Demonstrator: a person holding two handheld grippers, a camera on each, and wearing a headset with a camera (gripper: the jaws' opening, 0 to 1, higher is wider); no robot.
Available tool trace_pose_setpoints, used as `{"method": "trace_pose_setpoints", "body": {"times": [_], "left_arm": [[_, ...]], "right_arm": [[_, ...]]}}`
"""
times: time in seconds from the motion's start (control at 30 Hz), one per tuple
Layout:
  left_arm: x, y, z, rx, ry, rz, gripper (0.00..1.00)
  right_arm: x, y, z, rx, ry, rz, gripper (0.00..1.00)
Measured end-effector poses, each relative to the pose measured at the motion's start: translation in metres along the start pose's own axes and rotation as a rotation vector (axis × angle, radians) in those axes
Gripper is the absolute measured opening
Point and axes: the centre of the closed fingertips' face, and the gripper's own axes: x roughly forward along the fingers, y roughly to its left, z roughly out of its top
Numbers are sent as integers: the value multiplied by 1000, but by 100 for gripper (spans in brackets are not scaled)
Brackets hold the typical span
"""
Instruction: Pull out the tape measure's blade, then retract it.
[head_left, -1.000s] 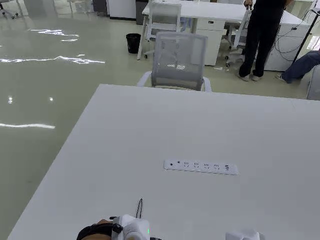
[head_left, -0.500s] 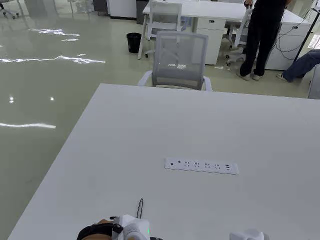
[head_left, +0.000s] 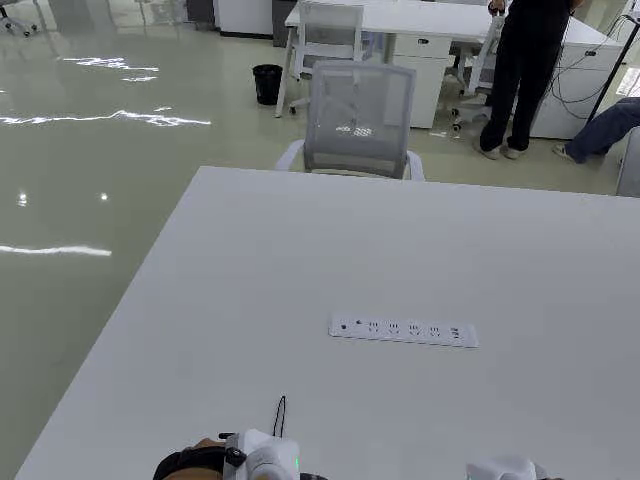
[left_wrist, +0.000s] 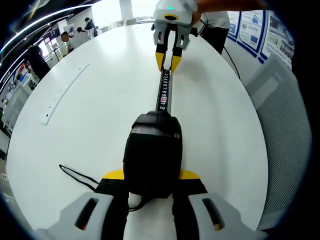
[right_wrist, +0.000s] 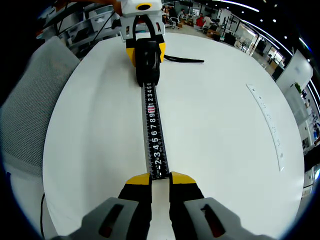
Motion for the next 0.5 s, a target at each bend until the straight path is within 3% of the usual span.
{"method": "trace_pose_setpoints", "body": {"times": [0.5], "left_arm": [[0, 0, 0, 0, 2, 0, 29]], "right_arm": [[-5, -2, -10, 3, 14, -6, 10]]}}
